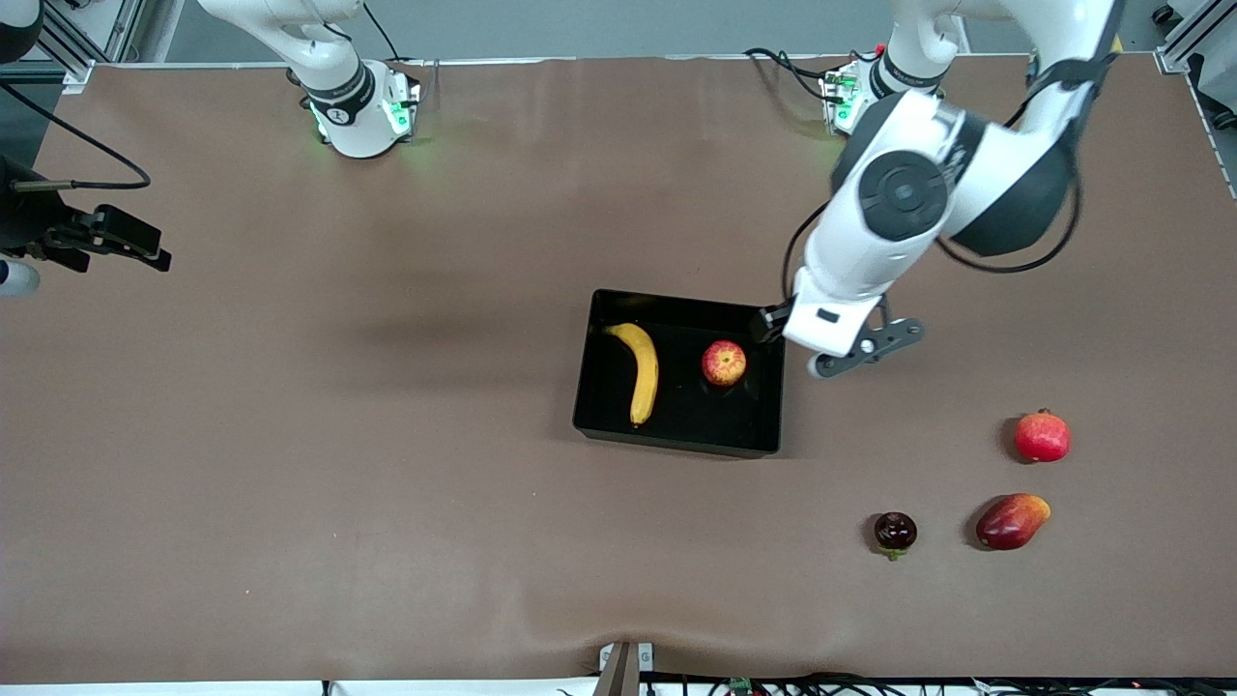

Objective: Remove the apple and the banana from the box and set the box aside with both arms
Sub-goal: 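Reach into the black tray and grasp the red-yellow apple with the left gripper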

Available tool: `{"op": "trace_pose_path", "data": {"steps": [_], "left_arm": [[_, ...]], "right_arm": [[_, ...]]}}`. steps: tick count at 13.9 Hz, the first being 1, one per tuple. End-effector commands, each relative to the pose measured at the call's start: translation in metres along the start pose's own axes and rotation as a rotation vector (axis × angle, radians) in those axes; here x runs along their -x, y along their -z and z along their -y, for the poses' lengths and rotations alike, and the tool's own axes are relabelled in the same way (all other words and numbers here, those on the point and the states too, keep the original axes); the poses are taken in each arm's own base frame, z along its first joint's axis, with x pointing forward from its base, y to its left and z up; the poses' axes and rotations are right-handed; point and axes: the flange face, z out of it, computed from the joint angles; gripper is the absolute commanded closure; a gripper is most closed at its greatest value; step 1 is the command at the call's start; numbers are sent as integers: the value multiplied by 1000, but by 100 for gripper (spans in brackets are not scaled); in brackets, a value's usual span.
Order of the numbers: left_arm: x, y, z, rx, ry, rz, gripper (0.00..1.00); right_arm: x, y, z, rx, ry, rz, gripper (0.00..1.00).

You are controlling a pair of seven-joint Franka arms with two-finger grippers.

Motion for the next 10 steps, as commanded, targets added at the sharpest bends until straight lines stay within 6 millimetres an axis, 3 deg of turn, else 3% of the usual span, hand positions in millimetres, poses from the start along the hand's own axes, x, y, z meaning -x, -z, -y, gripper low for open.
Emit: {"op": "trace_pose_path", "data": {"steps": [1,4,7,10], "left_arm": [[8,-35,-18,-2,64,-12,0],[19,-81,-26,9,103,-8,0],[11,-116,-32,12,94,-21,0],[6,-164,-45,30,82,-18,0]], "right_arm": [[3,4,1,-12,-6,0,0],[3,5,1,-11,-6,-2,0],[3,5,1,-11,-3,-3,0],[3,5,1,-12,-3,-3,0]]}}
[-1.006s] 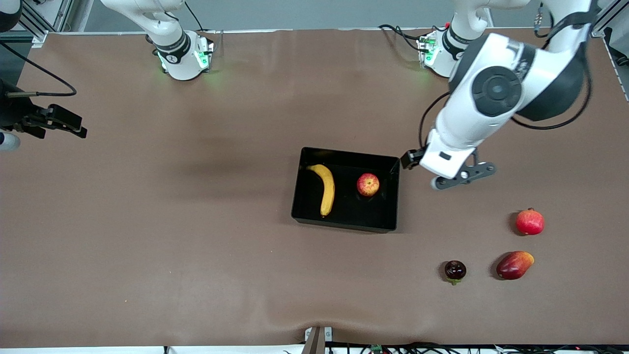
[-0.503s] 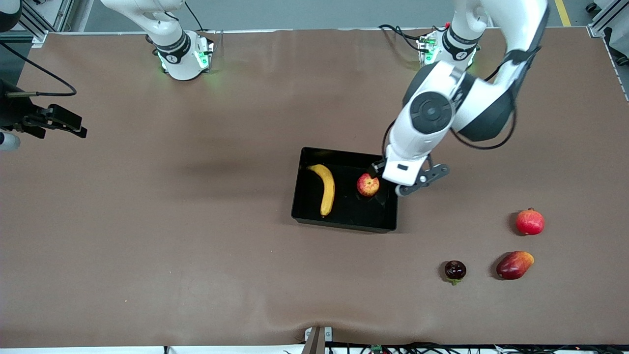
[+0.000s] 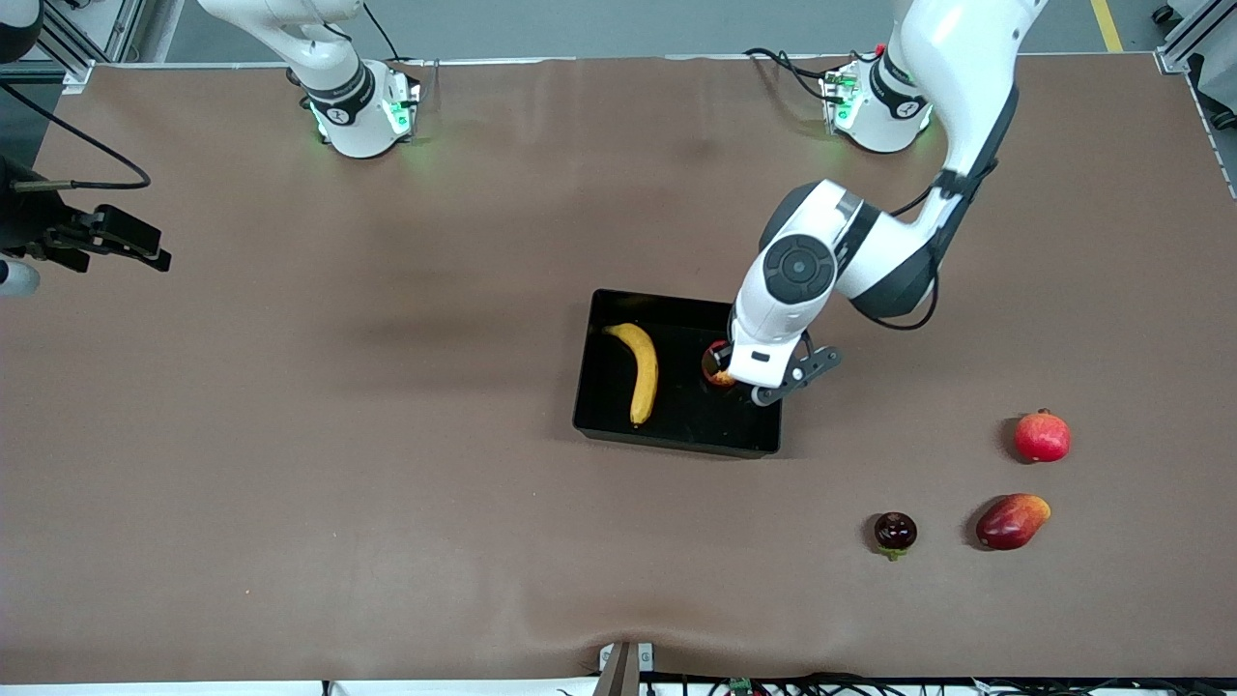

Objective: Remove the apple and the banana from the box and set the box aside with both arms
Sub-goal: 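Reach into the black tray and grasp the red-yellow apple with the left gripper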

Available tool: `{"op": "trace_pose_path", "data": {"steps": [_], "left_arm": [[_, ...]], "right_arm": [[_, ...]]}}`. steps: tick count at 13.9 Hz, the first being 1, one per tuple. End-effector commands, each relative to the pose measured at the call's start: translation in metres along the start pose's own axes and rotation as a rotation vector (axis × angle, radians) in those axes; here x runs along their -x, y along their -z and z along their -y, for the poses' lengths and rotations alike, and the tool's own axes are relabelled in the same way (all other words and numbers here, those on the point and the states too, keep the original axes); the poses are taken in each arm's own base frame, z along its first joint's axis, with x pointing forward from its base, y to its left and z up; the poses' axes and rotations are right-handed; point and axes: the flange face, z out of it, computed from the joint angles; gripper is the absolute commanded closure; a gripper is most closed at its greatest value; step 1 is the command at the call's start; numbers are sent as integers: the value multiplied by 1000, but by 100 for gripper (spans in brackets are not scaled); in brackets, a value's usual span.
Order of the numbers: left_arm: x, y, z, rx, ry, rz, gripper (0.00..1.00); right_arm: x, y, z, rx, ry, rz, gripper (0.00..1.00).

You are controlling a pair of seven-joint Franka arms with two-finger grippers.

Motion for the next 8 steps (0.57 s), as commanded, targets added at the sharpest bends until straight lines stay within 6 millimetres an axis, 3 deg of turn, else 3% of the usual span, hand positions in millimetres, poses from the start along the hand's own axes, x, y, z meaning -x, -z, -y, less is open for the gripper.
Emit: {"op": "trace_pose_path", "data": {"steps": [1,8], "left_arm": [[-1,-31,-11,16,4,-10,0],[10,-80,-14,-22,-13,28,0]], "right_arm": [[3,5,2,-12,0,-5,0],[2,4,2,-12,-3,-5,0]]}}
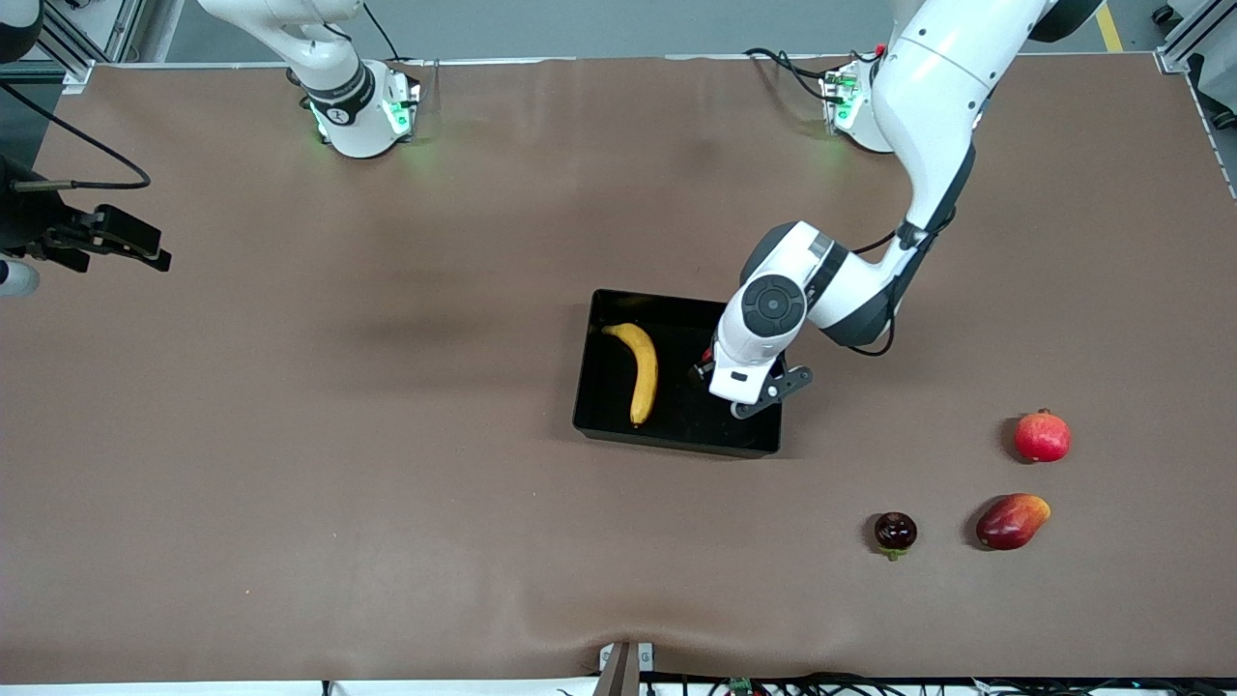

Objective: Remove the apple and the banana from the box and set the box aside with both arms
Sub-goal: 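Reach into the black tray and grasp the red-yellow apple with the left gripper, then lift the apple out and carry it beside the red apple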

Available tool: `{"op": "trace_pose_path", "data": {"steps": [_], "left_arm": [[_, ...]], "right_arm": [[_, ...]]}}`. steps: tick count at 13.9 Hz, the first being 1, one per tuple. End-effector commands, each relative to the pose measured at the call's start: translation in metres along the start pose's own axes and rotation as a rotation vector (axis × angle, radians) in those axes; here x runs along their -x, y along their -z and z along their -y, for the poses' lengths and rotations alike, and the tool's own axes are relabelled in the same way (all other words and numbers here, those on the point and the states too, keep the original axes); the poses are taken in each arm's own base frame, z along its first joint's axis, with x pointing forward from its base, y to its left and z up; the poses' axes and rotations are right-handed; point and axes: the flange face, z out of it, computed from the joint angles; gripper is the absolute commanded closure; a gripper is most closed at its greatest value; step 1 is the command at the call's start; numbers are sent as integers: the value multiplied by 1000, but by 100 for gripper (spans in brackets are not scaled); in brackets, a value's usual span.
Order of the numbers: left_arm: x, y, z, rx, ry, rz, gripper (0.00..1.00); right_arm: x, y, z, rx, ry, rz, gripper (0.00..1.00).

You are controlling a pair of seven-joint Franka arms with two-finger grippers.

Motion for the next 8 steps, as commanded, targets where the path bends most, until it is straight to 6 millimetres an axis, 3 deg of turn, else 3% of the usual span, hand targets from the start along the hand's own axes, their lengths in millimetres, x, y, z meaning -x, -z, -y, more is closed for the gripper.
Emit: {"op": "trace_pose_path", "data": {"steps": [1,4,5,6,7,8], "left_arm": [[5,-10,-3,-13,2,-14,0],[6,-15,-4,-19,0,-8,0],[5,-14,-4,-16,-2,-10,36],[4,-10,-5,-10,-13,-12,86],[3,-3,-7,-1,-16,-20,100],[0,5,-9,13,-6,-29,100]], "right_arm": [[2,4,2,-12,-4,-5,0],[2,5,2,-10,0,-8,0],[2,7,2,-10,0,-14,0],[2,6,2,-10,2,-14,0],[1,7,2,-10,2,-17,0],[2,6,2,-10,-1,-14,0]]}}
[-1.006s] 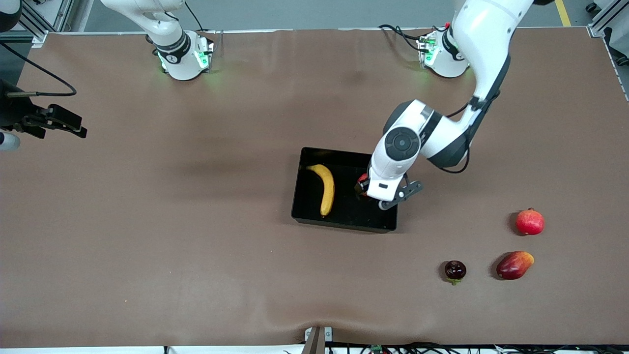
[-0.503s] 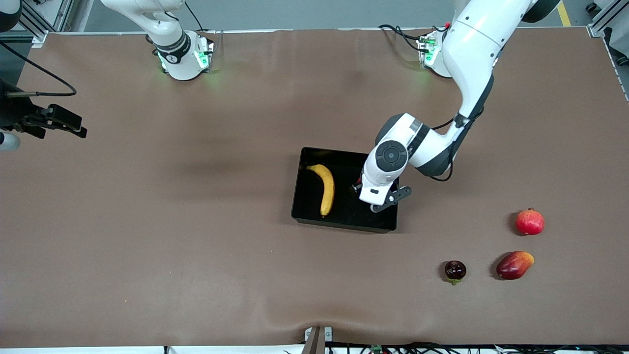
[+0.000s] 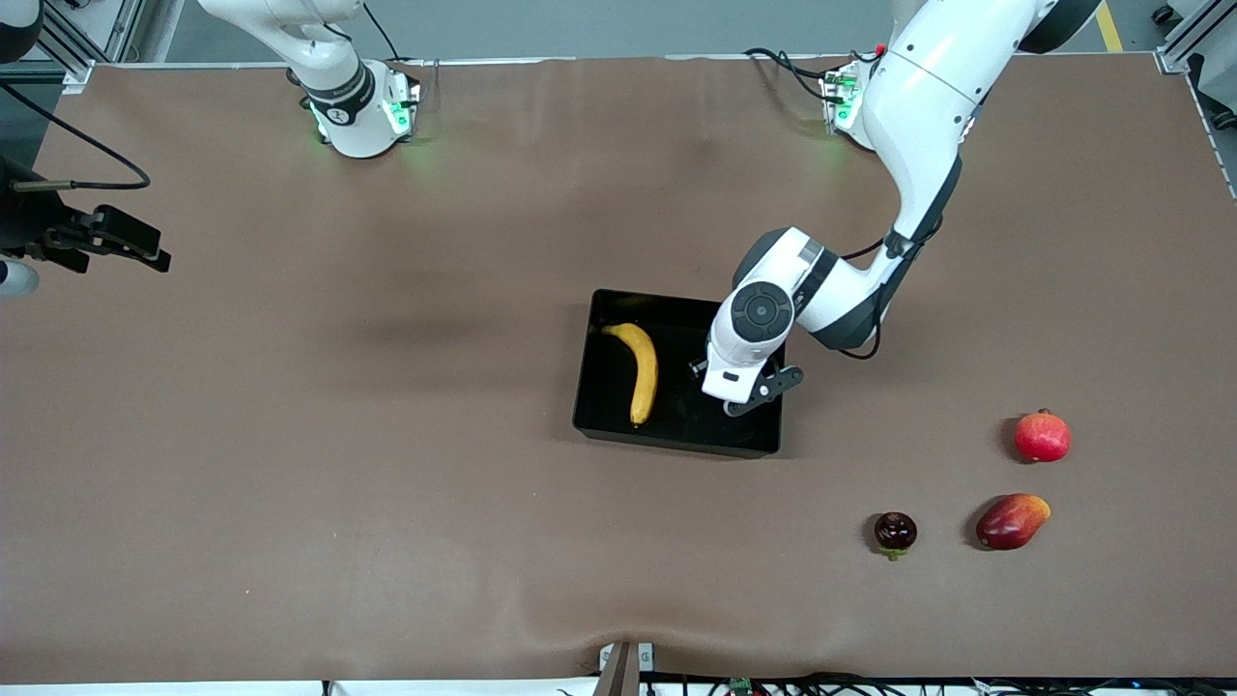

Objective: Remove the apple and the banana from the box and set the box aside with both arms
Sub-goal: 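Lift the apple out and carry it beside the red apple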

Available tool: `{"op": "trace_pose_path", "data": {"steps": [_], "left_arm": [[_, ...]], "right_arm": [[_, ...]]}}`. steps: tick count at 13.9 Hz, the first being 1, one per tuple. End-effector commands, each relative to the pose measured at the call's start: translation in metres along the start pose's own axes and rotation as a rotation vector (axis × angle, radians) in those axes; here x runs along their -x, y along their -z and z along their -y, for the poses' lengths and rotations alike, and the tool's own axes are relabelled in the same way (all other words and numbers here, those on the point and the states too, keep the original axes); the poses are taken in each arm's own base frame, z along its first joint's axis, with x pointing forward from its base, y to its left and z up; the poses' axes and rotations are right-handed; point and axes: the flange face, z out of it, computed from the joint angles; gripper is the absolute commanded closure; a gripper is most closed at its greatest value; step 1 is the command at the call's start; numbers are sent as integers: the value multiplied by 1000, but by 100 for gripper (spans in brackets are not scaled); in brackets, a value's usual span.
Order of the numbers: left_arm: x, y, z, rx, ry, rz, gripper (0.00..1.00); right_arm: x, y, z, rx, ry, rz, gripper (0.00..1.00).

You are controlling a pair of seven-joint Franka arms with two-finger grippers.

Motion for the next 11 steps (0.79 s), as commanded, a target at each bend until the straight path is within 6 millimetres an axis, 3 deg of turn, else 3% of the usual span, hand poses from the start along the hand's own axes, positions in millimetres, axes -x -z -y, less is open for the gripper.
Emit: {"op": "trace_pose_path", "data": {"steps": [1,5,8,10,11], "left_arm": [[-3,24,-9,35,7,-44,100],[-11,88,-9,33,14,-74,100],[-21,149,-7,29,4,-101,100],[-28,197,7,26,-68,-142,100],[-42,217,22,41,-88,-161,100]], "right_arm": [[2,6,2,-13,-3,-9,0],[2,6,3,-13,-3,-9,0],[2,5,4,-13,-1,-7,0],[2,5,10,-13,9,-8,0],[2,5,10,-13,9,-8,0]]}}
